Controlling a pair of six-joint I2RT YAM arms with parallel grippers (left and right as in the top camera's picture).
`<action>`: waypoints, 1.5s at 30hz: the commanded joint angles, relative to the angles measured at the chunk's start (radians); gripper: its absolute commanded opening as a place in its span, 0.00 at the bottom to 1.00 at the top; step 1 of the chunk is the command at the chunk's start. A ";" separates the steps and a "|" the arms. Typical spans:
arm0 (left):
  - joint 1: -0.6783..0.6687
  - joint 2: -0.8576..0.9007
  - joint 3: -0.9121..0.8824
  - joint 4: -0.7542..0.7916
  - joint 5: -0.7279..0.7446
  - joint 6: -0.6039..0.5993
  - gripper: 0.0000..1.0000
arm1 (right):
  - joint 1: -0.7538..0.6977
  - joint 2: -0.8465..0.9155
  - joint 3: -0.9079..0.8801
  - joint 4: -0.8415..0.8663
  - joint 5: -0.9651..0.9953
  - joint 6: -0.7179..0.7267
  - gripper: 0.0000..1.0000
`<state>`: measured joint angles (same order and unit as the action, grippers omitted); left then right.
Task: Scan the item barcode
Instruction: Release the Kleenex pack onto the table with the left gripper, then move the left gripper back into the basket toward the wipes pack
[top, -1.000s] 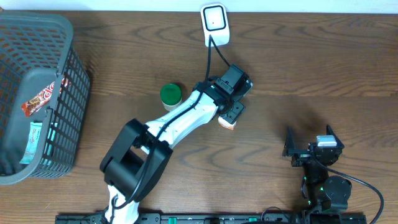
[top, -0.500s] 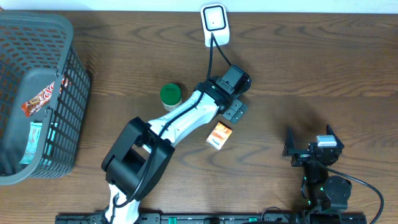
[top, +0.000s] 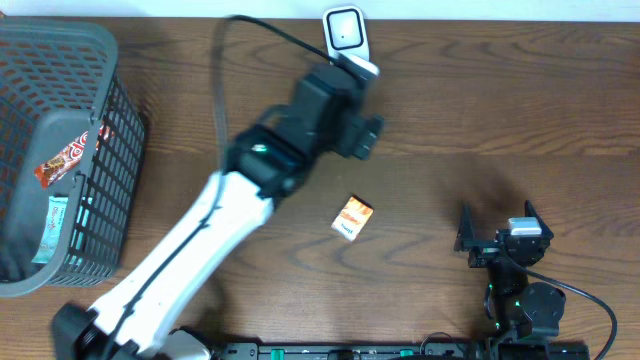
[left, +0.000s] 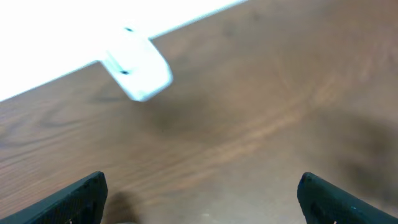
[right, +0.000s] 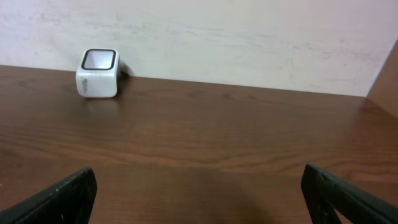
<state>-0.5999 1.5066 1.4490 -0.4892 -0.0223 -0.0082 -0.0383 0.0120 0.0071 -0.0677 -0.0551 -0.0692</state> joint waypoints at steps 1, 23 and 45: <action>0.120 -0.083 0.016 -0.024 -0.023 -0.051 0.98 | 0.007 -0.005 -0.002 -0.003 0.001 0.012 0.99; 1.097 -0.309 0.017 -0.245 -0.023 -0.150 0.98 | 0.007 -0.005 -0.002 -0.003 0.002 0.012 0.99; 1.223 0.193 0.017 -0.385 -0.170 -0.593 0.98 | 0.007 -0.005 -0.002 -0.003 0.001 0.012 0.99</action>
<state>0.6209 1.6562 1.4540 -0.8665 -0.1436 -0.5304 -0.0383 0.0120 0.0071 -0.0673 -0.0551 -0.0692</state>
